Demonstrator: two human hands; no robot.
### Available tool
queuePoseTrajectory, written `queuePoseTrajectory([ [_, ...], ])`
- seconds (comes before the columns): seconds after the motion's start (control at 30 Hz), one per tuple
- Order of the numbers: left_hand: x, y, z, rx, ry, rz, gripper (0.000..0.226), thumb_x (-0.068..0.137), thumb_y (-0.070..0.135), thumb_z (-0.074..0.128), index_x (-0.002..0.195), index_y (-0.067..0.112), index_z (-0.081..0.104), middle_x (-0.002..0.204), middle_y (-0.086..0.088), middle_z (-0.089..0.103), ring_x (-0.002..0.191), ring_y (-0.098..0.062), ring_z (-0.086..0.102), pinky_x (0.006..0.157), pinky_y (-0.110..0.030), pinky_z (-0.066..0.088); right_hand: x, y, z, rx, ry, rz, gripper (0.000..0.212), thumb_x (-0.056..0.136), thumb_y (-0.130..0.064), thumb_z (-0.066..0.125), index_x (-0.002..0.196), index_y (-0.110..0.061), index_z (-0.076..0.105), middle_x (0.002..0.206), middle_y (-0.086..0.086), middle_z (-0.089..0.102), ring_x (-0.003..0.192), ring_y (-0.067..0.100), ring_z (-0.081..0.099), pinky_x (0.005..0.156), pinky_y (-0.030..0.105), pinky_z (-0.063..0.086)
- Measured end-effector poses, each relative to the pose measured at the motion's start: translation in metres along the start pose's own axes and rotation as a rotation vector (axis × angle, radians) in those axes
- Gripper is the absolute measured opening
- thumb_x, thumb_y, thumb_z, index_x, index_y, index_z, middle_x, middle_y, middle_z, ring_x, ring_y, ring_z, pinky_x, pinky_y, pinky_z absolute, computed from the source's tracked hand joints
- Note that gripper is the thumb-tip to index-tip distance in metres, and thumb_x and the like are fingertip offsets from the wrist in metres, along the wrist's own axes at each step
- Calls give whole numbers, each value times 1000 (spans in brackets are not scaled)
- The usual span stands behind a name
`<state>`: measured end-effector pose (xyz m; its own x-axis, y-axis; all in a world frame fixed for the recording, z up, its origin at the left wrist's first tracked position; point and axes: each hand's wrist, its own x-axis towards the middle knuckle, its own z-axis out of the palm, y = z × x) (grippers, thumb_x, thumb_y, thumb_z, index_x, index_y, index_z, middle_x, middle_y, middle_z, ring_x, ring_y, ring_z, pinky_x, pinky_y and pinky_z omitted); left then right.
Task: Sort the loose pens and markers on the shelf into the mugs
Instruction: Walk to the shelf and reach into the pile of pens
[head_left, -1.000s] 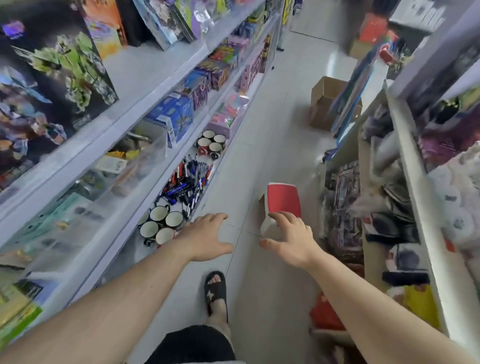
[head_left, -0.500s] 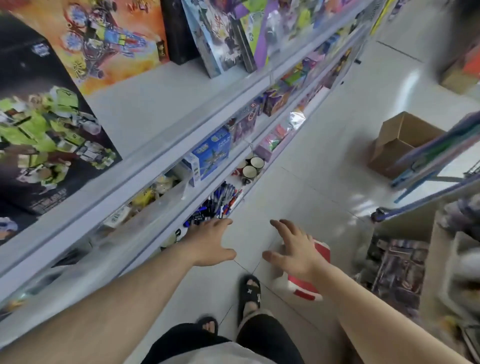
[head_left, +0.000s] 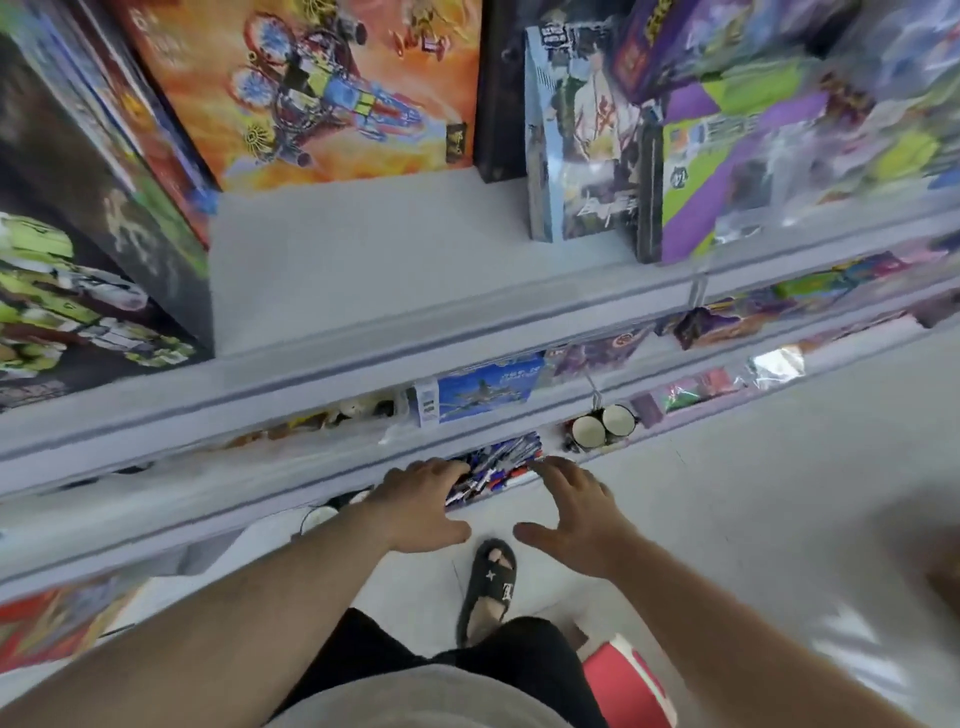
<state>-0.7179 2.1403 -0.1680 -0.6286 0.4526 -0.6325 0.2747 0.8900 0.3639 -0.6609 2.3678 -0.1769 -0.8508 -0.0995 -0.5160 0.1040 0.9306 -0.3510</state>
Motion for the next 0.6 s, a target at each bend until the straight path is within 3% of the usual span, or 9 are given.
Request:
queuePoseTrajectory([
  [0.23, 10, 19, 18, -46, 109, -20, 82, 84, 51, 60, 153, 27, 22, 156, -1, 32, 138, -24, 35, 108, -36, 32, -4, 26, -8, -87, -56, -107, 88, 82, -66, 55, 154, -35, 14, 161, -3, 15, 146, 23, 18, 118, 44, 16],
  [0.43, 20, 20, 62, -109, 141, -60, 81, 86, 53, 58, 153, 26, 21, 155, -3, 32, 139, -26, 33, 111, -42, 29, 0, 45, 6, -194, -109, -162, 87, 82, -62, 57, 153, -34, 17, 159, -7, 17, 144, 22, 21, 116, 41, 17],
  [0.6, 31, 24, 106, -186, 187, -127, 74, 78, 53, 57, 143, 25, 35, 142, 1, 46, 129, -21, 42, 107, -42, 33, 20, 71, 17, -255, -216, -243, 85, 84, -64, 53, 154, -34, 16, 160, -8, 15, 146, 20, 17, 117, 40, 15],
])
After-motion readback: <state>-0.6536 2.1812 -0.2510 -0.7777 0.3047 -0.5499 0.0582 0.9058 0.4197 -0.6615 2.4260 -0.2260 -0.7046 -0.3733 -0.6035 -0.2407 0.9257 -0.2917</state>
